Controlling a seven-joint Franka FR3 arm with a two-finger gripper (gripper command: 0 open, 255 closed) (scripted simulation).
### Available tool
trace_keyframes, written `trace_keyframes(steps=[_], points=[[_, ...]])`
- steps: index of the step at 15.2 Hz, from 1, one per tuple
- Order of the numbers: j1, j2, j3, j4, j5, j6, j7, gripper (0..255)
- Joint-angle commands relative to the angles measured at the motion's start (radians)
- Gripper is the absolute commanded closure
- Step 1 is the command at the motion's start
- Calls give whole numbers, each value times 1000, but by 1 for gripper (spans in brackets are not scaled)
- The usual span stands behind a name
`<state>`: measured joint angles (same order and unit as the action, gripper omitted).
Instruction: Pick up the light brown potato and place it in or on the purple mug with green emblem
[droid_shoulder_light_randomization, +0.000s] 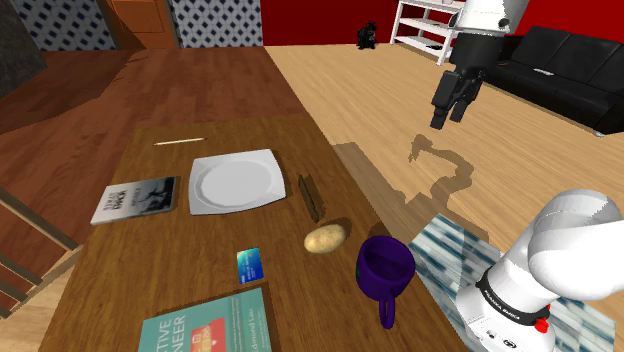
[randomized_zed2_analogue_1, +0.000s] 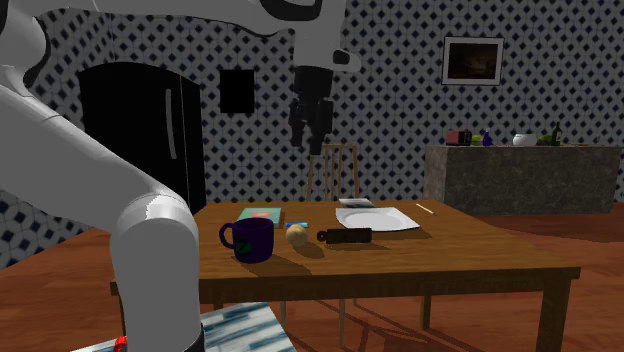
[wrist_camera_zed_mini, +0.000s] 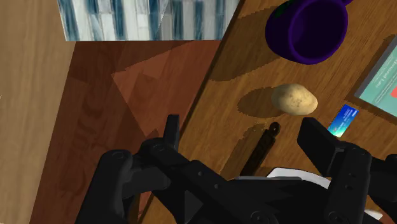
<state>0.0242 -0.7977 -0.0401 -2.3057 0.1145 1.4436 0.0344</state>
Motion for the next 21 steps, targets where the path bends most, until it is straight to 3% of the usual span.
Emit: trace_keyframes(steps=[1, 10, 21], points=[[0, 0, 0, 0, 0, 0, 0, 0], [127, 203, 81, -60, 10, 245, -167, 0], [260, 493, 200, -57, -9, 514, -336, 0]])
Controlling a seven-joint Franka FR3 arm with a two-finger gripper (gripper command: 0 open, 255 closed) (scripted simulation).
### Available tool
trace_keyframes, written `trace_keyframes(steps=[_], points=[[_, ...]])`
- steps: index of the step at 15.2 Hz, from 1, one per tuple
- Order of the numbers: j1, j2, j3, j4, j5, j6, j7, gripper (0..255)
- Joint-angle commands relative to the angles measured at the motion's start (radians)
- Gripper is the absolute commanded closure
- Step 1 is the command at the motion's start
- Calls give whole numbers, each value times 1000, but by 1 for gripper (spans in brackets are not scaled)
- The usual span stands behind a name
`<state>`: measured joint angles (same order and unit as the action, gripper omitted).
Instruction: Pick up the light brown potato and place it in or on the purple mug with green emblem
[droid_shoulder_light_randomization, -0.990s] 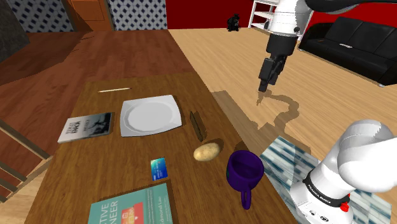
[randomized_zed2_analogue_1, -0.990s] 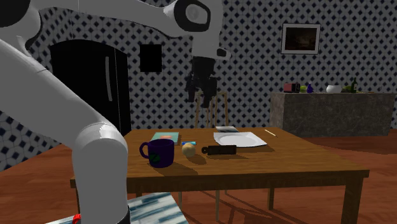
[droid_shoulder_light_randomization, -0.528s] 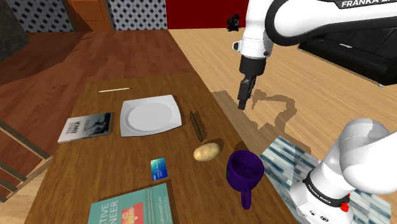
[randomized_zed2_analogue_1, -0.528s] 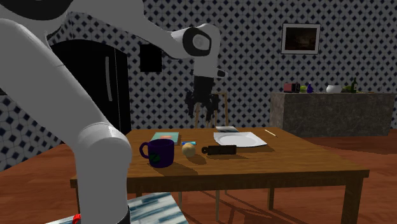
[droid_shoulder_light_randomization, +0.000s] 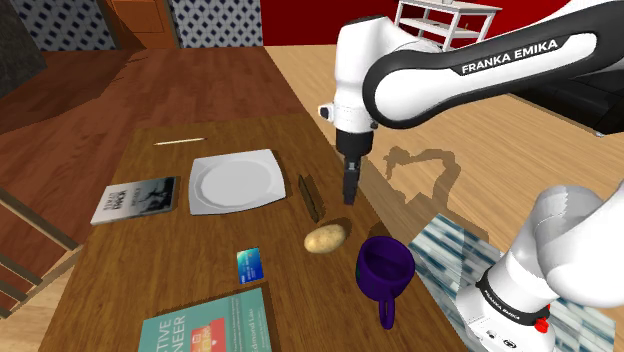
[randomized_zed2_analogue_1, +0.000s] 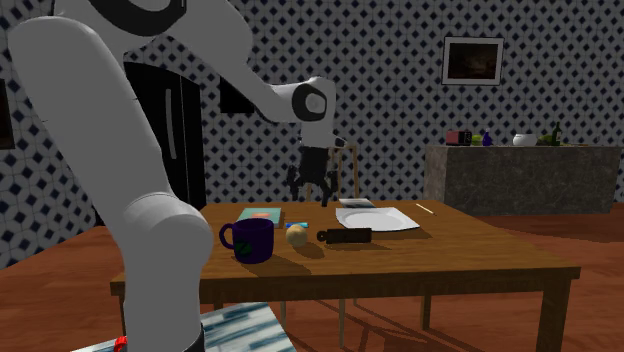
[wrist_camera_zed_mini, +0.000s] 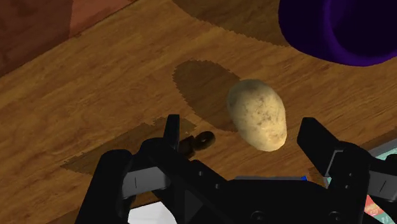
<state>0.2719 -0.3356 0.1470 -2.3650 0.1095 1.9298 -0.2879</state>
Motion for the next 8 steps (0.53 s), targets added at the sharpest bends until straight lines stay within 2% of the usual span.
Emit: trace_keyframes(steps=[1, 8], points=[[23, 59, 25, 6, -9, 51, -26, 0], [91, 251, 106, 40, -68, 196, -95, 0]])
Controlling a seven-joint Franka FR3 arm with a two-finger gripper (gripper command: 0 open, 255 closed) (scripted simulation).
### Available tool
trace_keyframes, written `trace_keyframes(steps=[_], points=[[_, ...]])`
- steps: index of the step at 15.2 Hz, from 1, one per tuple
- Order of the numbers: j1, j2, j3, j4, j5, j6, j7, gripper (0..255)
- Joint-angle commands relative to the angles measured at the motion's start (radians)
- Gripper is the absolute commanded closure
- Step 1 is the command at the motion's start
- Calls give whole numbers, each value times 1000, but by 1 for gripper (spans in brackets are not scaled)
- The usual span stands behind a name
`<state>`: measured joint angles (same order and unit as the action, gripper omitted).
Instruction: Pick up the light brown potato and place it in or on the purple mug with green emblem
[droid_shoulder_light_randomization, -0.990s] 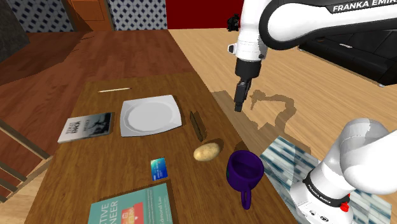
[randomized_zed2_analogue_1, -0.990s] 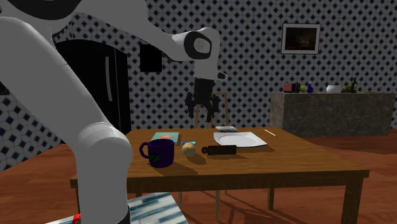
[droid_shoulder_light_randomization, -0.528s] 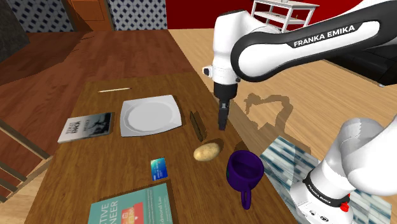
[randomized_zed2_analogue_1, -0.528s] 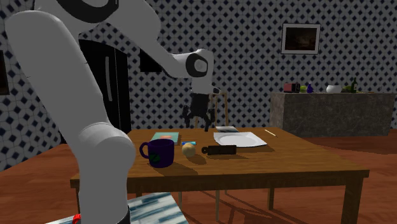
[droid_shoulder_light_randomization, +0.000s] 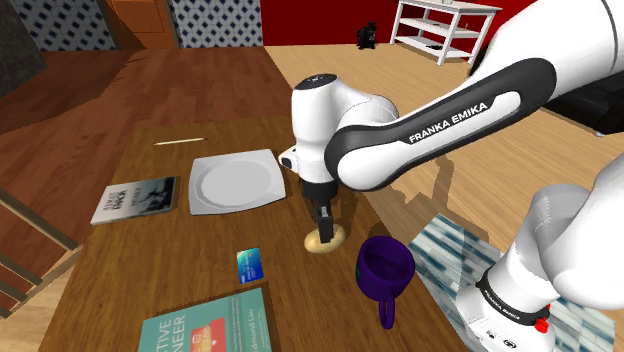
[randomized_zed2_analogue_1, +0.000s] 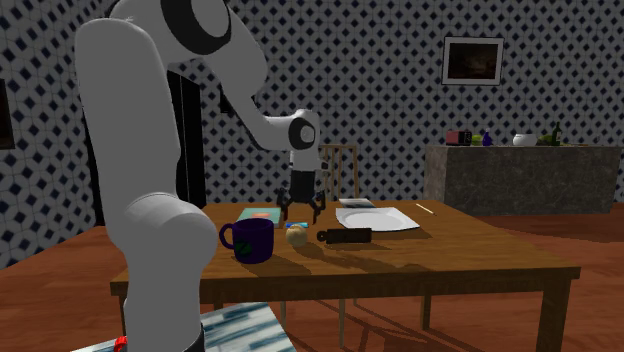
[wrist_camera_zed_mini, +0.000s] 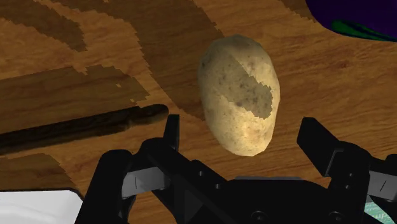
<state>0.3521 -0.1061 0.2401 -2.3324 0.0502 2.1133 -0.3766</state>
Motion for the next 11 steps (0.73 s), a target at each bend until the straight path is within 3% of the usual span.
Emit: trace_keyframes(steps=[1, 7, 11], points=[[11, 27, 13, -1, -10, 27, -6, 0], [12, 68, 16, -46, -20, 112, 2, 0], [12, 73, 16, -50, -21, 120, 3, 0]])
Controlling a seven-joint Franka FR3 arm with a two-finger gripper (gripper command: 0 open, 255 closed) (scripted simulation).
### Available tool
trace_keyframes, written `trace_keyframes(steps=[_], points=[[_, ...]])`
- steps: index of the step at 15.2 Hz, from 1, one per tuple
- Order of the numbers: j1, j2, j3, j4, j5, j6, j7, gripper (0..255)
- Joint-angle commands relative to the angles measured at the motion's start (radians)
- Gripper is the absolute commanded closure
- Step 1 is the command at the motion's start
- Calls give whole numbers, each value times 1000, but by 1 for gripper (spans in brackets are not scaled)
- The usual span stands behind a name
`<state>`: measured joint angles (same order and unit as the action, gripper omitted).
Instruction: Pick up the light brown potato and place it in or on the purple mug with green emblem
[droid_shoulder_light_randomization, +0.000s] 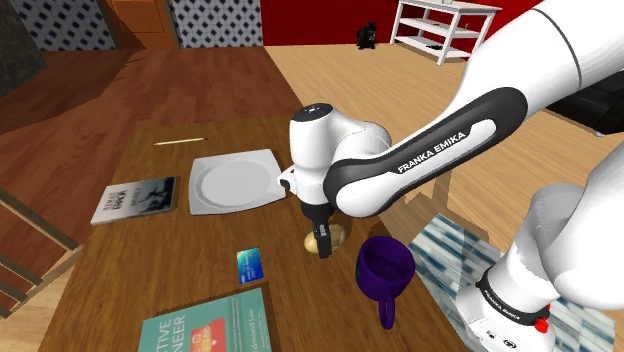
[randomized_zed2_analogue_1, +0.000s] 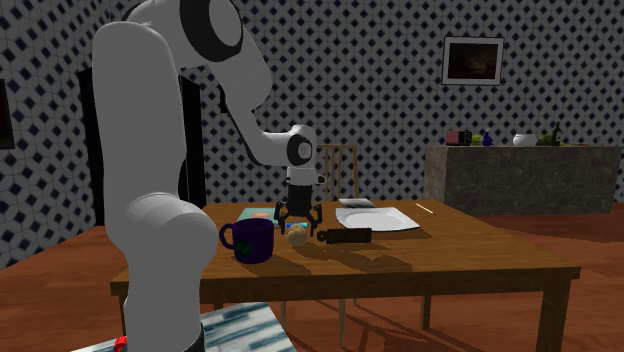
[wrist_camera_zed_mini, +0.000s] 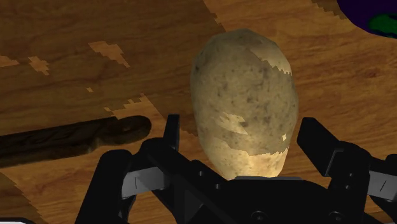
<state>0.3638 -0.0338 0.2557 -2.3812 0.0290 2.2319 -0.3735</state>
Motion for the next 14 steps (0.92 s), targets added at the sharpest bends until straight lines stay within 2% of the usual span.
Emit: trace_keyframes(steps=[1, 5, 6, 14], points=[[0, 0, 0, -1, 0, 1, 0, 0], [0, 0, 0, -1, 0, 1, 0, 0], [0, 0, 0, -1, 0, 1, 0, 255], [0, 0, 0, -1, 0, 1, 0, 255]])
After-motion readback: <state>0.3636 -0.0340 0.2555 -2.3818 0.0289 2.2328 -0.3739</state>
